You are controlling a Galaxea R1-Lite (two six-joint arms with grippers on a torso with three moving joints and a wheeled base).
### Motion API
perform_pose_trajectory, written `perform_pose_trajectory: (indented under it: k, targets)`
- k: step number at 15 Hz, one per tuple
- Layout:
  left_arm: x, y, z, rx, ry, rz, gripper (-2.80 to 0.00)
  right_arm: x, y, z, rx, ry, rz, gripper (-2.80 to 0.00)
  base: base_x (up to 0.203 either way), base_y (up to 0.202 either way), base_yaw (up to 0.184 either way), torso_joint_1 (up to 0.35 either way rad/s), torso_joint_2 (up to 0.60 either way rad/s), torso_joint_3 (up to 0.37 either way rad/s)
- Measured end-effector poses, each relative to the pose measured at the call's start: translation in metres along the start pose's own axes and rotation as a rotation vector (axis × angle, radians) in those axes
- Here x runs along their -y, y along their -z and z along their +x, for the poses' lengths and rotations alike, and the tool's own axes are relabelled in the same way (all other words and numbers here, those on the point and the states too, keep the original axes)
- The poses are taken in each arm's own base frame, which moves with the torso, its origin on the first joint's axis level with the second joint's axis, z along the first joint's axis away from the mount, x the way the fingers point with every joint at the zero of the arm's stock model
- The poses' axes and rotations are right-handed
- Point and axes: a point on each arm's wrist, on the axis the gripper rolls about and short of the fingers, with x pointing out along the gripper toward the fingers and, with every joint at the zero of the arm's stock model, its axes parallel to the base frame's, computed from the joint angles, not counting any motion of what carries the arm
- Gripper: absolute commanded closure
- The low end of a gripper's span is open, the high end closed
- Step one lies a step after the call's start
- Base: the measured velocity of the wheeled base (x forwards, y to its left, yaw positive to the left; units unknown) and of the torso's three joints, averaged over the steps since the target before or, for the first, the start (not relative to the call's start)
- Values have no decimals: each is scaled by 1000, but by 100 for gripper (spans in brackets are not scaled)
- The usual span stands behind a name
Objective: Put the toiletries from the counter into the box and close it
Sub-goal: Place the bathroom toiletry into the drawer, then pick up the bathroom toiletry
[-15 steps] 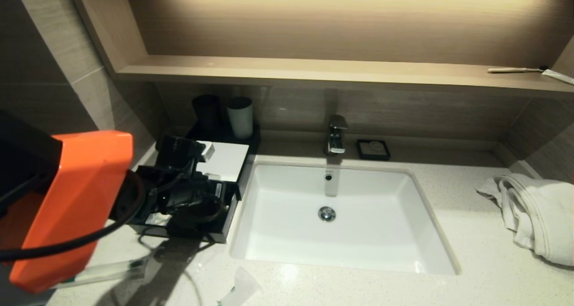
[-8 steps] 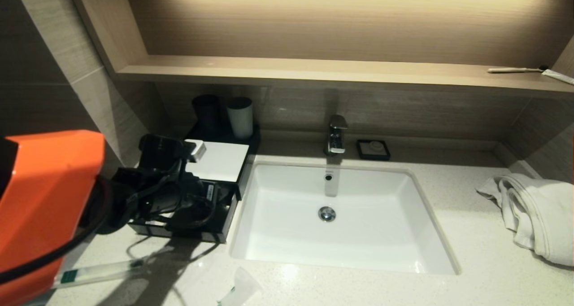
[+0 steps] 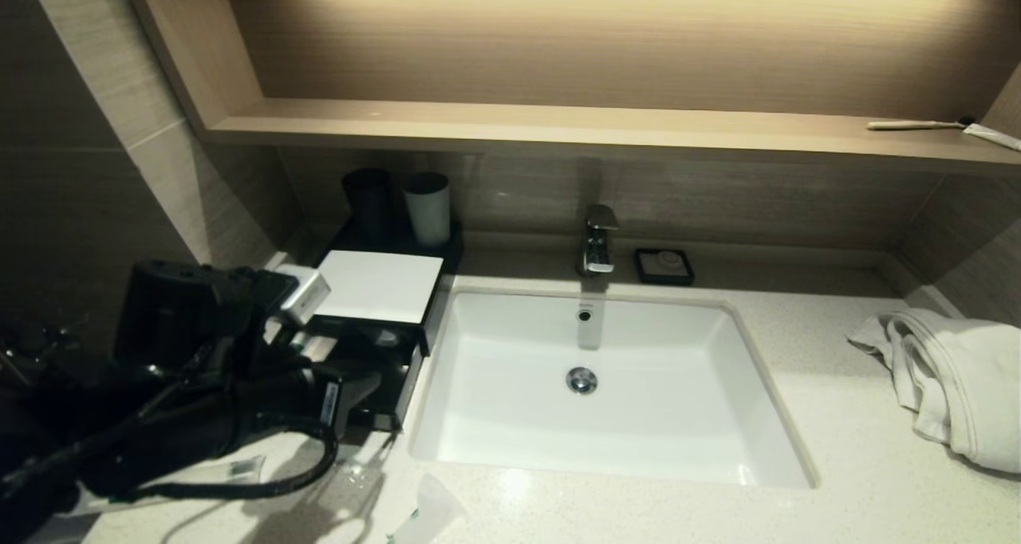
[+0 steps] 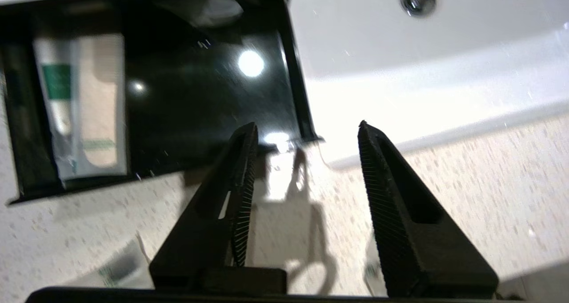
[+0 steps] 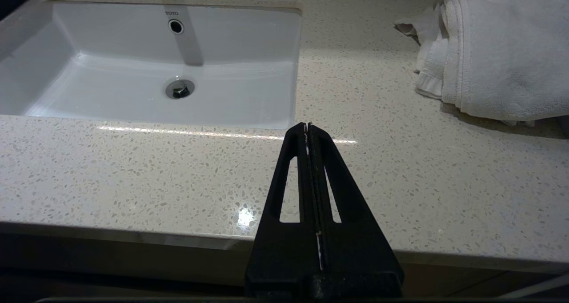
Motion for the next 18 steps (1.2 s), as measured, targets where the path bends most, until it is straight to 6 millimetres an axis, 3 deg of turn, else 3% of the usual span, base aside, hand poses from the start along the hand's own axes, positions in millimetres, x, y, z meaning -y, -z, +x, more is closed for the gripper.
perform_pose_trajectory:
  k: [3, 7, 12, 18]
  targets:
    - [11, 16, -20, -16, 53, 47, 0, 0, 0, 0, 0, 0, 0, 0, 0, 0, 0, 0, 0, 0]
    - [25, 21, -27, -55, 119, 128, 0, 0, 0, 0, 0, 0, 0, 0, 0, 0, 0, 0, 0, 0]
    - [37, 19, -13, -216, 159, 282, 0, 0, 0, 0, 0, 0, 0, 0, 0, 0, 0, 0, 0, 0]
    - [48, 14, 11, -274, 184, 358, 0, 0, 0, 0, 0, 0, 0, 0, 0, 0, 0, 0, 0, 0]
